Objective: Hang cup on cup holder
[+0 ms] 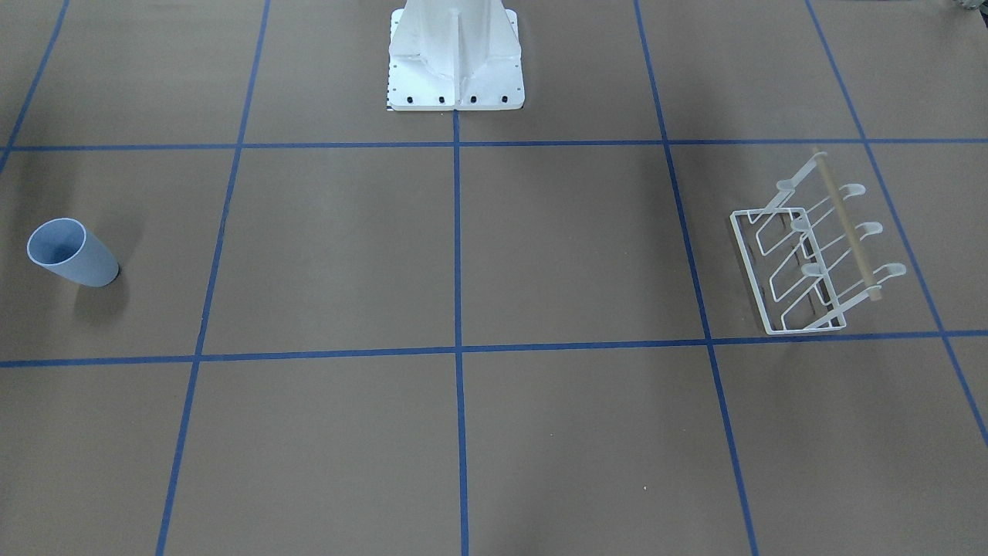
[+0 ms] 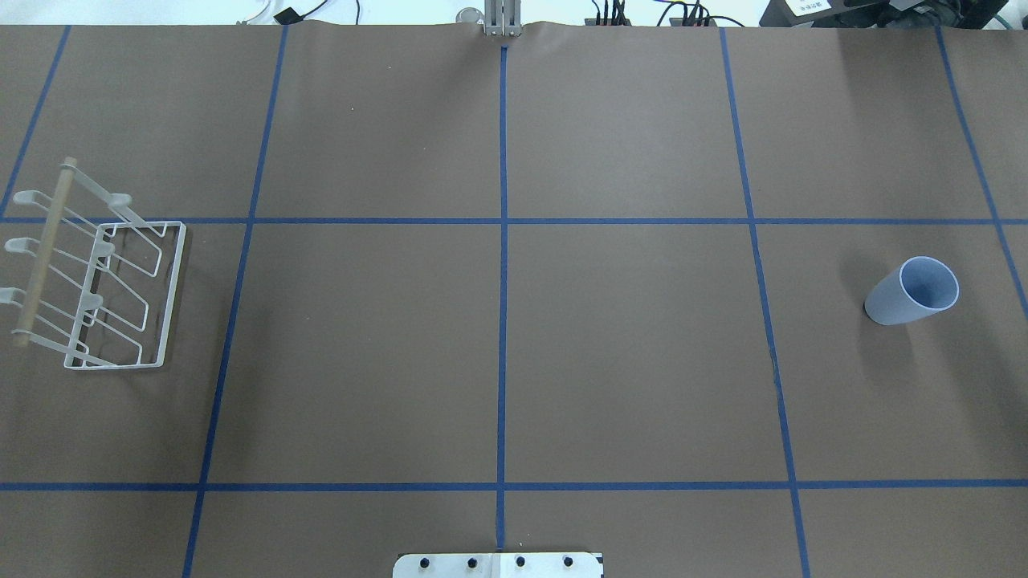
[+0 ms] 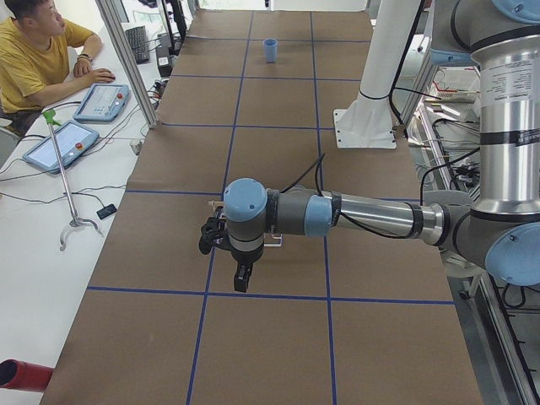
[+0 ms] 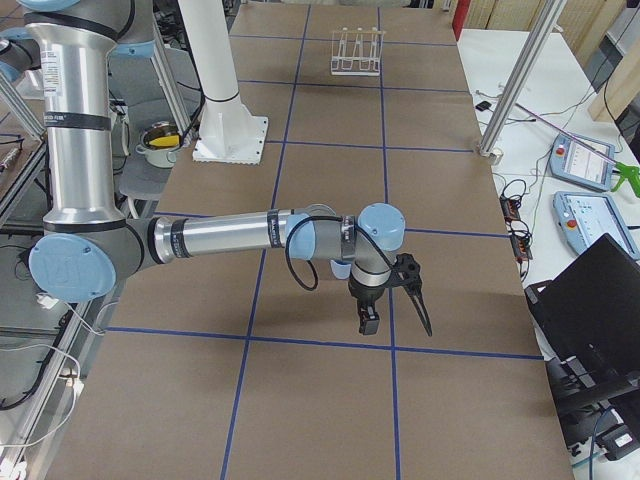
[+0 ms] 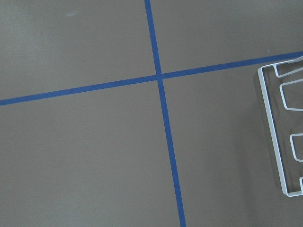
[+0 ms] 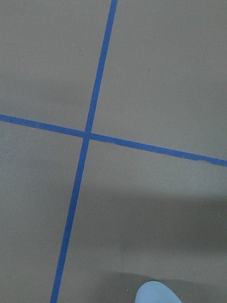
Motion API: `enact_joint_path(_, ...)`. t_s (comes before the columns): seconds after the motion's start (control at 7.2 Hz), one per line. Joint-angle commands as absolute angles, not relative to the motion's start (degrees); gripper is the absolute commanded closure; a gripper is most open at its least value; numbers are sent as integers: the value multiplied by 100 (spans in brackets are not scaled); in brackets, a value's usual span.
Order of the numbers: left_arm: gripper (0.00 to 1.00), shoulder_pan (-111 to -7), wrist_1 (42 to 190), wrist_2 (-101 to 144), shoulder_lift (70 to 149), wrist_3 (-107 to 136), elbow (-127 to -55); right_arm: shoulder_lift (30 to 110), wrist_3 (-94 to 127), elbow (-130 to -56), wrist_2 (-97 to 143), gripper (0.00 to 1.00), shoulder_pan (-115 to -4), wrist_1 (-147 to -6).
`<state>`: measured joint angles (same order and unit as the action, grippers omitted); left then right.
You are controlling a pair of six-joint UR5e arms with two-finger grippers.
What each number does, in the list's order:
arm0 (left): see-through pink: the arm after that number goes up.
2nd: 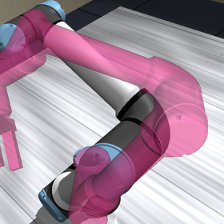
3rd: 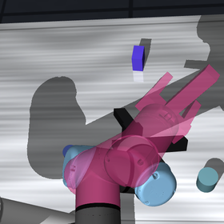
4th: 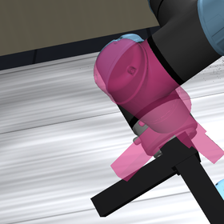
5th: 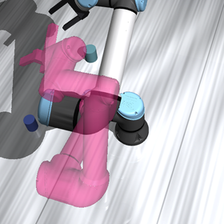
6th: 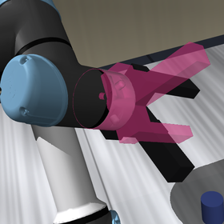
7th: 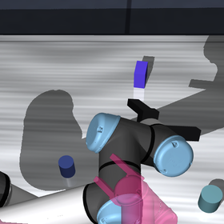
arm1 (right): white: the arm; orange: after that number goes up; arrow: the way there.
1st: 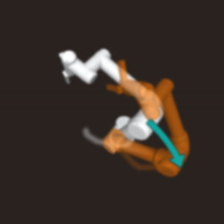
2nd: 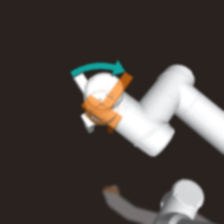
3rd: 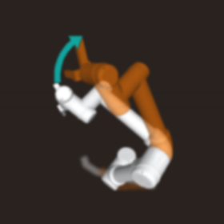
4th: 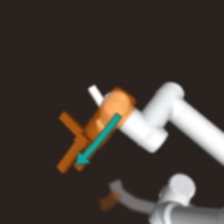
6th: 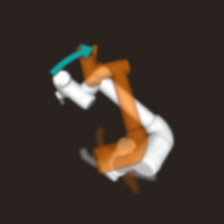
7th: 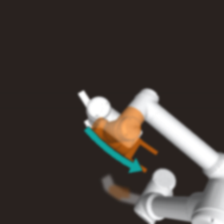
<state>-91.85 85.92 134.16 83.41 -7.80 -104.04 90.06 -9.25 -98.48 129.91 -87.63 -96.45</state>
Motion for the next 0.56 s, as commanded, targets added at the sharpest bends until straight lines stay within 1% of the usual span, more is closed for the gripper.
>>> enact_joint_path(0.0, 1, -9193, 8622, 13421, 8358, -773, -10450, 8991, -932, -9826, 13060, 0, -8745, -8811)
enact_joint_path(0.28, 1, -9193, 8631, 13430, 8464, -773, -10773, 8965, -783, -9870, 13341, 0, -8492, -7906)
enact_joint_path(0.42, 1, -9185, 8909, 13421, 8629, -782, -10784, 8904, -608, -9844, 13403, 0, -8029, -7519)
